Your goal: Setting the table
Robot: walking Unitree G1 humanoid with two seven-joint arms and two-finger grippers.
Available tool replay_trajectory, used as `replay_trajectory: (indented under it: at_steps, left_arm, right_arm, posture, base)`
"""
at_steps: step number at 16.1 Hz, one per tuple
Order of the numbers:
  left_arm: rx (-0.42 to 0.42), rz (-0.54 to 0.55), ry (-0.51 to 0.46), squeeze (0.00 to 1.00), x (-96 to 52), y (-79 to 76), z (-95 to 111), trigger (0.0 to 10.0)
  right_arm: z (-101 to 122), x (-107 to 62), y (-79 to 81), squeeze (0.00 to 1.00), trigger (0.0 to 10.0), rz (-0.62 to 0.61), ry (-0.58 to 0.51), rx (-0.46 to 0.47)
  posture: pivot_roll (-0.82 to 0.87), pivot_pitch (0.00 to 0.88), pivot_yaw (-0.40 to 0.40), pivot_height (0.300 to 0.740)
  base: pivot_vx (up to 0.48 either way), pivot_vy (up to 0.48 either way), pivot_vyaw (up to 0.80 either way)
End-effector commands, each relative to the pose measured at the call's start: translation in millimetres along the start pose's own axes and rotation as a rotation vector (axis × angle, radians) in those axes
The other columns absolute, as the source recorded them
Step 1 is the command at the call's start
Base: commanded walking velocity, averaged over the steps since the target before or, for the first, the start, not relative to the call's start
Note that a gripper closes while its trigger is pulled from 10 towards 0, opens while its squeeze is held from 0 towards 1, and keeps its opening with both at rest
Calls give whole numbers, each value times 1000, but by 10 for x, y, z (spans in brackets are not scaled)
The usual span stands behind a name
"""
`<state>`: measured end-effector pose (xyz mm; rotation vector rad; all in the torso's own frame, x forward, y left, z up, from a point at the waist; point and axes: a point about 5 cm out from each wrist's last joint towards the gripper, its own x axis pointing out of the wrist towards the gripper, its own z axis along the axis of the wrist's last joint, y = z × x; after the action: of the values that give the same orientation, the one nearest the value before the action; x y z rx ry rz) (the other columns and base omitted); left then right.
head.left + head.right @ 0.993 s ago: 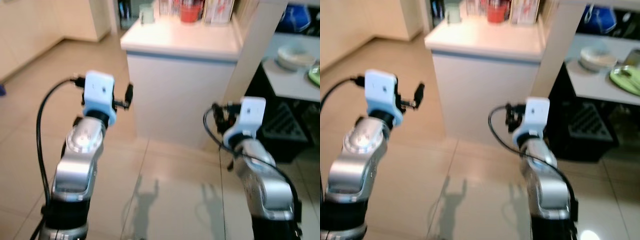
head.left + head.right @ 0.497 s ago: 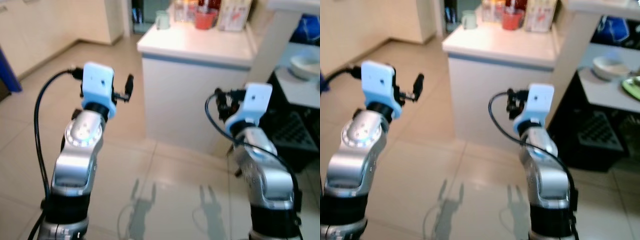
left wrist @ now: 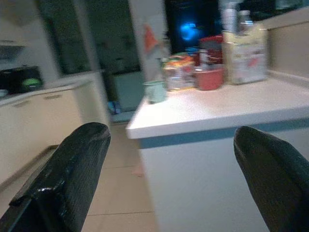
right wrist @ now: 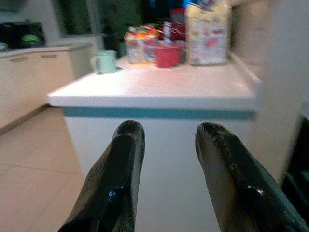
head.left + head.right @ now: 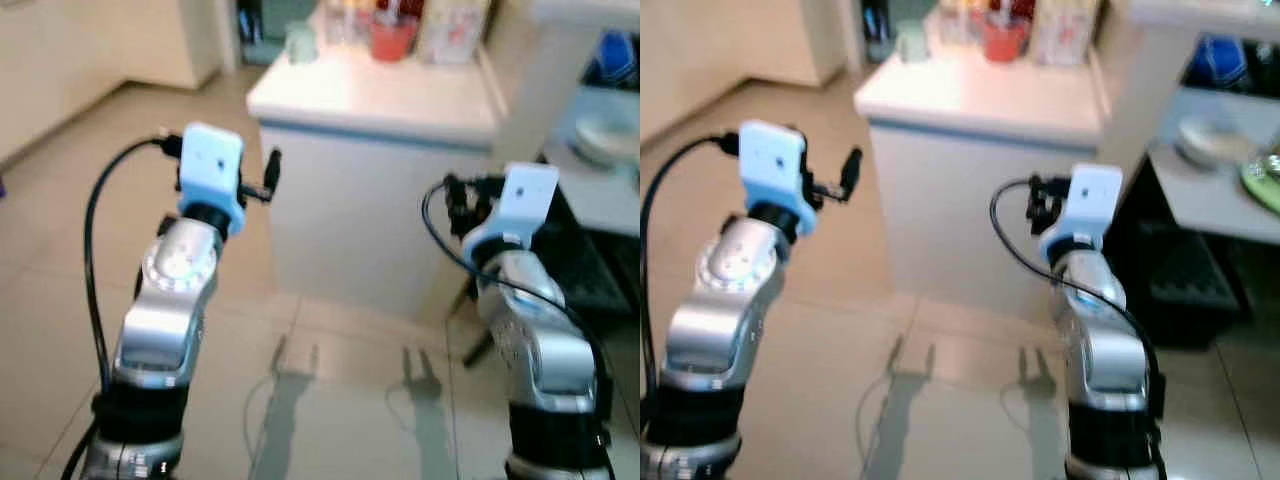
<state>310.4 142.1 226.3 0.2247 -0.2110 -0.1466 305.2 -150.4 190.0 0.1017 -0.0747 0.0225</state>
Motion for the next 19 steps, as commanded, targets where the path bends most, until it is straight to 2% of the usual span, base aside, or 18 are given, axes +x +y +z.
replay_trajectory:
  at_steps: [1,2,3,4,5,14,16,17,18,19]
  left_arm:
    - [11,31,-3,0,-1,80,6,10000]
    - [7,31,1,0,-8,77,-4,10000]
    - [-31,43,24,0,-13,81,-29,10000]
    - [-35,43,28,0,-13,81,-33,10000]
    - [-35,41,30,0,-13,80,-34,10000]
    - [-31,48,25,0,-24,101,-37,10000]
    - [-28,48,25,0,-30,106,-38,10000]
    - [-27,48,25,0,-33,106,-37,10000]
    - [-26,47,24,0,-33,107,-36,10000]
    - [-24,46,23,0,-33,109,-36,10000]
  right_arm:
    - [63,20,70,0,10000,23,-27,7]
    - [68,24,77,0,10000,30,-27,19]
    - [73,17,99,0,10000,32,-33,118]
    - [87,14,106,0,10000,43,-39,137]
    - [113,13,110,1000,10000,59,-52,146]
    - [165,10,199,1000,10000,161,-71,156]
    - [133,14,238,1000,10000,173,-46,33]
    - [116,16,245,753,10000,172,-37,19]
    - [116,19,253,200,10000,179,-38,3]
    - [121,19,259,0,10000,185,-42,-9]
  posture:
    - [6,0,-25,740]
    - [6,0,-26,740]
    - [8,0,-29,740]
    - [8,0,-29,740]
    - [7,0,-30,740]
    - [11,0,-40,740]
    - [11,0,-39,740]
    - [12,0,-39,740]
    - [12,0,-38,740]
    - [12,0,-38,740]
  base:
    - [480,0,0]
    - [461,0,0]
    - [439,0,0]
    - [416,0,0]
    - [398,0,0]
    - [400,0,0]
    - [405,0,0]
    - [405,0,800]
    - [405,0,800]
    - [409,0,800]
